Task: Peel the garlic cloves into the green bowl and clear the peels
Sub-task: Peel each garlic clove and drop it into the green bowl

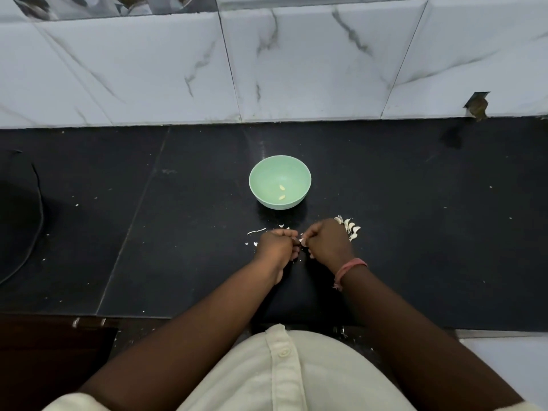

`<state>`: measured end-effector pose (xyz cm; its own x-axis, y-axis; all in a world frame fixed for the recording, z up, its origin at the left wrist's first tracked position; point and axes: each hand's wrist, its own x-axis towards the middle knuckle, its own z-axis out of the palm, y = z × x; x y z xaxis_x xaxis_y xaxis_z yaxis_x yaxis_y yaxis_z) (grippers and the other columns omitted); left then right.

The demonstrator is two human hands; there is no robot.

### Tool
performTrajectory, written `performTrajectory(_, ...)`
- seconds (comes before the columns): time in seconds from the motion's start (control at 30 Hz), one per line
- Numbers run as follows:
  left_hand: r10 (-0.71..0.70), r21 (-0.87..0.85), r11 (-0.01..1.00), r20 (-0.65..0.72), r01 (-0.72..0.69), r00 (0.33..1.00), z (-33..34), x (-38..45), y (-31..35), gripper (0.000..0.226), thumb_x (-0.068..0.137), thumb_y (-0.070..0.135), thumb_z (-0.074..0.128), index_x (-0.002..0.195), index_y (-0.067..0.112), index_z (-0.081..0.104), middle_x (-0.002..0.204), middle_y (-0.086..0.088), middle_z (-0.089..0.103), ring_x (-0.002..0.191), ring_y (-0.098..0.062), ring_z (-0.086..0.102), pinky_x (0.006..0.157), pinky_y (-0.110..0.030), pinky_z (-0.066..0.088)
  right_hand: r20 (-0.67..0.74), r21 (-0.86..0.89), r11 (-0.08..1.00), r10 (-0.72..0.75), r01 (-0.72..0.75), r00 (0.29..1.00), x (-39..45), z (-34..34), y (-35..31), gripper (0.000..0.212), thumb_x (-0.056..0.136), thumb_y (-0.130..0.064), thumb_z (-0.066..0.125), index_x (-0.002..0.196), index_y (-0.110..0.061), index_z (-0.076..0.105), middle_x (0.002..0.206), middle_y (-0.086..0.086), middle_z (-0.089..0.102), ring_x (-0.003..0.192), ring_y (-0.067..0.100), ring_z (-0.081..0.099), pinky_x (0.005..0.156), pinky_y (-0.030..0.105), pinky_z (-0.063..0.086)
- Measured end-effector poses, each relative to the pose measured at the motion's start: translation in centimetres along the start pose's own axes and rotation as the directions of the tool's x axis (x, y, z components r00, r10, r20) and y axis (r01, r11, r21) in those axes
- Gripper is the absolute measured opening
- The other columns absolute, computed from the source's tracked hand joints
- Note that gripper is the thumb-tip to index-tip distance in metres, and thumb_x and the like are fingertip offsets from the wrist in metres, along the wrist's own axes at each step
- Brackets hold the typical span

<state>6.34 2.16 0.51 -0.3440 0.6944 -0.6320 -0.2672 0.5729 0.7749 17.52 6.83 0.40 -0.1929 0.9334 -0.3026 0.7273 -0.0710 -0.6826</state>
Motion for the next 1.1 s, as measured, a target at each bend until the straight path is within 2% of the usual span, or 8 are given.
performTrajectory(0.07,0.003,-0.017,1.0,0.012,-0.003,1.0,-0.3,-0.1,-0.1,0.023,0.095,-0.009,0.05,0.089,0.008,0.065,0.077,-0.008,0.065,0.059,-0.014,0.058,0.057,-0.021,0.052,0.038,0.28,0.953,0.113,-0.119,0.993,-0.6,0.3,0.4,0.013,0.087,0.0,0.069,0.08,-0.009,0.075,0.066,0.01,0.071,0.057,0.019,0.068,0.062,0.035,0.063)
performTrajectory(0.13,0.007,-0.036,0.999,0.023,-0.007,1.0,-0.5,-0.2,-0.2,0.022,0.094,-0.009,0.053,0.088,0.007,0.066,0.077,-0.009,0.066,0.061,-0.013,0.06,0.057,-0.02,0.053,0.076,0.442,0.885,0.128,-0.148,0.989,-1.1,0.4,0.6,0.006,0.09,0.002,0.068,0.088,-0.003,0.073,0.068,0.013,0.07,0.053,0.015,0.064,0.055,0.028,0.06)
performTrajectory(0.3,-0.024,-0.09,0.995,0.069,0.03,0.997,-0.7,0.0,-0.4,0.016,0.095,-0.004,0.059,0.088,0.007,0.068,0.077,-0.008,0.068,0.063,-0.011,0.062,0.056,-0.018,0.054,0.106,0.651,0.74,0.135,-0.171,0.985,-2.2,-0.1,0.7,0.01,0.089,0.009,0.067,0.095,0.002,0.068,0.071,0.014,0.067,0.054,0.016,0.062,0.053,0.025,0.058)
performTrajectory(0.5,-0.018,-0.082,0.996,0.134,0.029,0.991,-0.8,-0.3,-0.6,0.015,0.097,0.002,0.059,0.088,0.007,0.069,0.073,-0.006,0.066,0.061,-0.008,0.061,0.058,-0.018,0.054,0.085,0.672,0.729,0.099,-0.131,0.991,-2.7,-0.4,1.2,0.004,0.09,0.006,0.067,0.09,0.004,0.071,0.07,0.016,0.069,0.053,0.014,0.063,0.054,0.025,0.058)
performTrajectory(0.63,0.063,-0.048,0.997,0.16,-0.056,0.985,-0.6,-0.7,-0.4,0.014,0.097,0.004,0.058,0.089,0.004,0.069,0.069,-0.005,0.065,0.059,-0.008,0.06,0.059,-0.018,0.053,0.058,0.681,0.727,0.069,-0.09,0.996,-2.9,-0.3,1.3,0.008,0.092,0.005,0.065,0.095,0.007,0.072,0.071,0.015,0.07,0.055,0.016,0.063,0.056,0.024,0.057)
performTrajectory(0.8,0.118,0.0,0.993,0.143,-0.119,0.983,-0.8,-1.1,-0.5,0.019,0.094,0.002,0.055,0.081,0.003,0.068,0.064,-0.005,0.063,0.056,-0.01,0.055,0.058,-0.021,0.049,0.027,0.691,0.72,0.057,-0.06,0.998,-3.3,0.3,1.2,0.009,0.093,0.003,0.064,0.095,0.007,0.072,0.078,0.025,0.071,0.059,0.019,0.064,0.055,0.024,0.057)
performTrajectory(0.97,0.148,0.01,0.988,0.163,-0.151,0.976,-1.3,-1.4,-0.2,0.021,0.092,0.006,0.057,0.073,0.006,0.065,0.062,-0.003,0.059,0.053,-0.009,0.05,0.053,-0.021,0.042,0.02,0.679,0.733,0.034,-0.038,0.999,-3.3,0.6,0.8,0.012,0.095,0.003,0.061,0.094,0.007,0.072,0.078,0.025,0.071,0.058,0.018,0.063,0.055,0.025,0.057)
performTrajectory(1.1,0.177,0.044,0.981,0.187,-0.188,0.966,-1.6,-1.8,-0.1,0.021,0.092,0.012,0.054,0.074,0.008,0.063,0.065,-0.005,0.056,0.052,-0.007,0.043,0.051,-0.021,0.035,0.029,0.688,0.725,0.015,-0.031,0.999,-3.3,0.8,0.5,0.015,0.098,0.003,0.057,0.093,0.006,0.071,0.073,0.018,0.068,0.055,0.018,0.06,0.054,0.025,0.056)
